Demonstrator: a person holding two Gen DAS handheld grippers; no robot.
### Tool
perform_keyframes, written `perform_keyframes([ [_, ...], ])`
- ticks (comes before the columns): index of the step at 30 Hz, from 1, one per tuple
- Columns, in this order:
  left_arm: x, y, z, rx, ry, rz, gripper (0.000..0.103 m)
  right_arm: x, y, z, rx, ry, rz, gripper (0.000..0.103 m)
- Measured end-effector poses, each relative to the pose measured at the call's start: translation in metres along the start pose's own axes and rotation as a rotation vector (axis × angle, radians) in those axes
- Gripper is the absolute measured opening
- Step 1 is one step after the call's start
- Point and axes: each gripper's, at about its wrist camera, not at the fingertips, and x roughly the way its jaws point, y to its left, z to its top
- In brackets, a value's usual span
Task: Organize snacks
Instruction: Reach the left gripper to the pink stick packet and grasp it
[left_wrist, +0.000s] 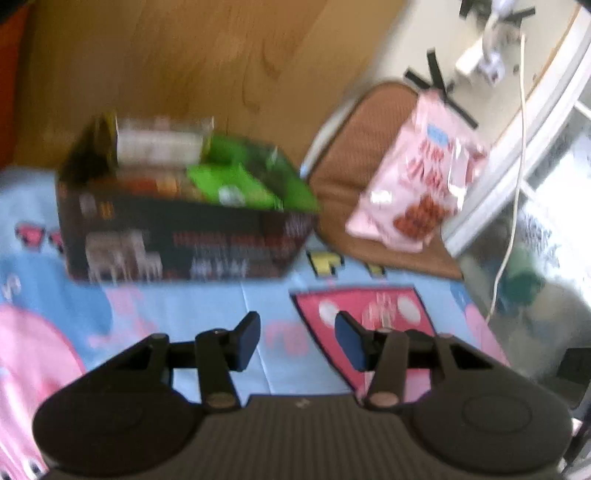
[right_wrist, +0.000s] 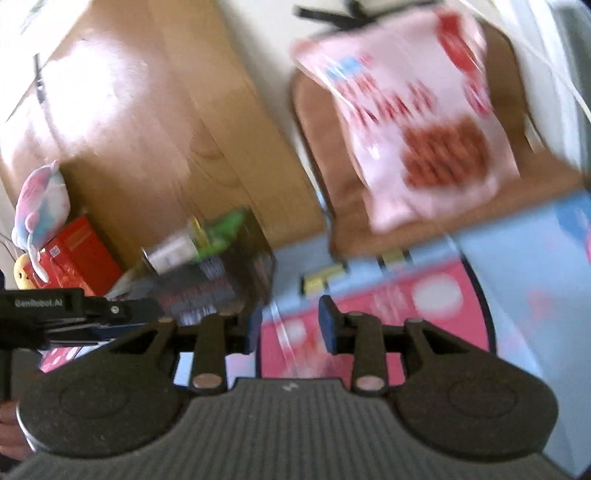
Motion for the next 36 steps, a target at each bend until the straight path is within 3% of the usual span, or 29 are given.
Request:
perform_keyframes([
  [2, 0.000, 0.002, -0.012, -0.018, 0.029, -0.013, 0.045, 0.000, 0.000, -0.015, 0.006, 0.037, -0.009, 0.046],
  [4, -0.007, 0.007, -0.023, -0.030, 0.033, -0.013, 0.045, 0.009, 0.006, -0.027, 0.011, 0.099, 0.024, 0.042],
  [6, -0.021, 0.016, -0.031, -0.046, 0.019, 0.000, 0.045, 0.008, 0.026, -0.037, -0.059, 0.101, 0.058, 0.040],
  [9, -0.050, 0.038, -0.041, -0.088, -0.019, 0.034, 0.045, 0.018, 0.062, -0.048, -0.181, 0.168, 0.178, 0.036],
  [13, -0.093, 0.064, -0.051, -0.107, -0.103, 0.145, 0.045, 0.017, 0.122, -0.071, -0.444, 0.243, 0.353, 0.036],
  [16, -0.116, 0.077, -0.055, -0.107, -0.145, 0.188, 0.051, 0.008, 0.155, -0.086, -0.597, 0.267, 0.511, 0.034],
  [19, -0.127, 0.090, -0.056, -0.131, -0.161, 0.206, 0.051, 0.004, 0.162, -0.081, -0.625, 0.195, 0.459, 0.038],
  [22, -0.121, 0.095, -0.054, -0.127, -0.163, 0.218, 0.051, -0.004, 0.148, -0.070, -0.544, 0.174, 0.395, 0.038],
  [25, -0.114, 0.095, -0.050, -0.097, -0.165, 0.230, 0.051, -0.024, 0.139, -0.075, -0.515, 0.173, 0.385, 0.040],
  [29, -0.104, 0.091, -0.048, -0.068, -0.159, 0.219, 0.051, -0.046, 0.138, -0.092, -0.479, 0.241, 0.477, 0.040],
  [32, -0.093, 0.092, -0.050, -0.049, -0.126, 0.226, 0.047, -0.044, 0.151, -0.107, -0.487, 0.326, 0.534, 0.029],
  [33, -0.087, 0.094, -0.052, -0.053, -0.089, 0.221, 0.041, -0.038, 0.156, -0.112, -0.491, 0.360, 0.552, 0.022],
  [36, -0.089, 0.090, -0.059, -0.052, -0.048, 0.232, 0.035, -0.023, 0.165, -0.115, -0.526, 0.365, 0.481, 0.020],
])
